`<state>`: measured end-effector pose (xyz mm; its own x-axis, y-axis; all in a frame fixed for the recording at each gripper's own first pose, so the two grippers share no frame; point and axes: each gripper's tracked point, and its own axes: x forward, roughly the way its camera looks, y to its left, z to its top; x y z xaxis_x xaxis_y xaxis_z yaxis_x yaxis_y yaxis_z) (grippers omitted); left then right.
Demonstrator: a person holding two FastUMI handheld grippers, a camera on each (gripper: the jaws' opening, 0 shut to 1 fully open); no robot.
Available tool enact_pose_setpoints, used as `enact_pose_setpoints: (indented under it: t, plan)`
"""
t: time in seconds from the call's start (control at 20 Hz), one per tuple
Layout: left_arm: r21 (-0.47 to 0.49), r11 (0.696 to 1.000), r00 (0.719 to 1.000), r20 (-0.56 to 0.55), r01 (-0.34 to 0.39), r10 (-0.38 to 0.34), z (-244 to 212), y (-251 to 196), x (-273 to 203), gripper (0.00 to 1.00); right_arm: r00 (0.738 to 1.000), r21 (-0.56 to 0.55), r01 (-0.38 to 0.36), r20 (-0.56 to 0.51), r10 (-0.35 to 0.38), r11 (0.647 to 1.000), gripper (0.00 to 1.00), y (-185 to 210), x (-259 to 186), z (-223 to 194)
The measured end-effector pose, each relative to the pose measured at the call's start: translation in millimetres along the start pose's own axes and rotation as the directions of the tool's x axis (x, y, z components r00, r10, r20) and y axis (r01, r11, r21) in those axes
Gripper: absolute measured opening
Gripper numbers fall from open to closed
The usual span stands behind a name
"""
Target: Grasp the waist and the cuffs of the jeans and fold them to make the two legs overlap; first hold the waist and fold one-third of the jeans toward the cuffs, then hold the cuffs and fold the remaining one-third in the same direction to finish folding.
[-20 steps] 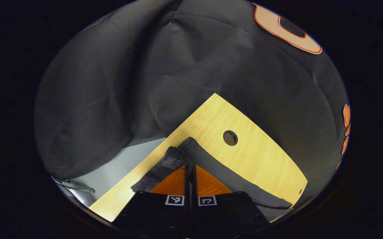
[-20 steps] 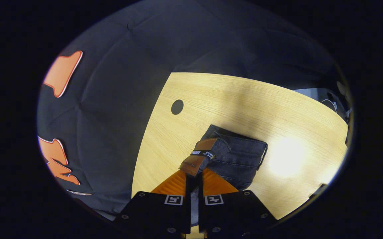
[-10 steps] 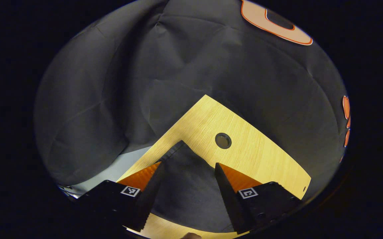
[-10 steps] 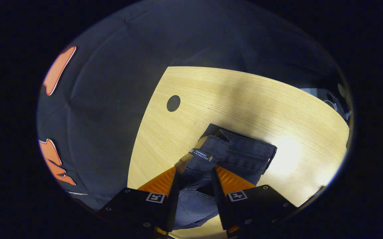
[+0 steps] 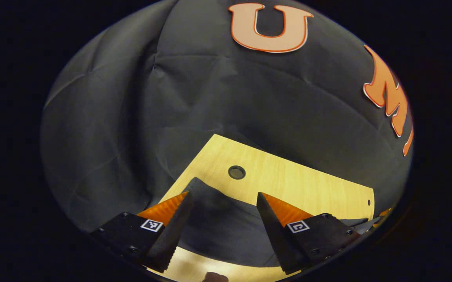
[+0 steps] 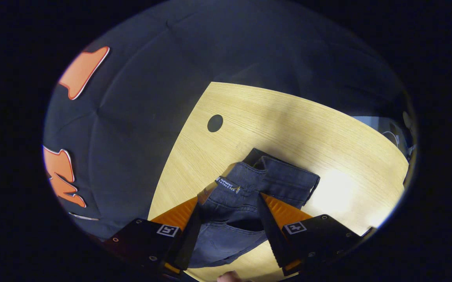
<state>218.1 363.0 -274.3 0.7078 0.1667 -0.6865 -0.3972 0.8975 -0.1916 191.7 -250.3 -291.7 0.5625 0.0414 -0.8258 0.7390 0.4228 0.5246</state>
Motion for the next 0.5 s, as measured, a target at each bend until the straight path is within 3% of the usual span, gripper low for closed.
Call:
enact_pose_setpoints:
  t: [0.1, 0.15, 0.2, 0.35, 0.5]
  plan:
    - [0.019, 1.0, 1.0, -0.004, 0.008, -0.008, -3.7, 0.4, 0.3, 0.99, 0.994, 0.114, -0.104, -0.029, 0.108, 0.988, 0.83, 31.2, -5.6, -0.7]
    - [0.017, 1.0, 1.0, -0.012, 0.014, -0.013, -5.3, -2.2, -0.6, 0.99, 0.978, 0.16, -0.202, -0.009, 0.206, 0.966, 0.77, 55.6, -13.0, 6.4]
    - [0.01, 1.0, 1.0, -0.017, 0.02, -0.02, -4.5, -2.5, -0.7, 0.99, 0.971, 0.164, -0.238, 0.025, 0.237, 0.957, 0.9, 67.3, -16.1, 15.0]
    - [-0.001, 1.0, 1.0, 0.0, 0.027, -0.027, 0.0, -2.8, 0.4, 0.99, 0.991, 0.058, -0.118, 0.076, 0.114, 0.991, 0.97, 37.7, -14.3, 28.7]
    - [-0.009, 0.999, 0.997, 0.066, 0.031, -0.031, 6.0, -1.2, -6.1, 0.99, 0.997, 0.025, 0.036, 0.064, -0.038, 0.999, 0.97, -28.8, 7.9, 22.0]
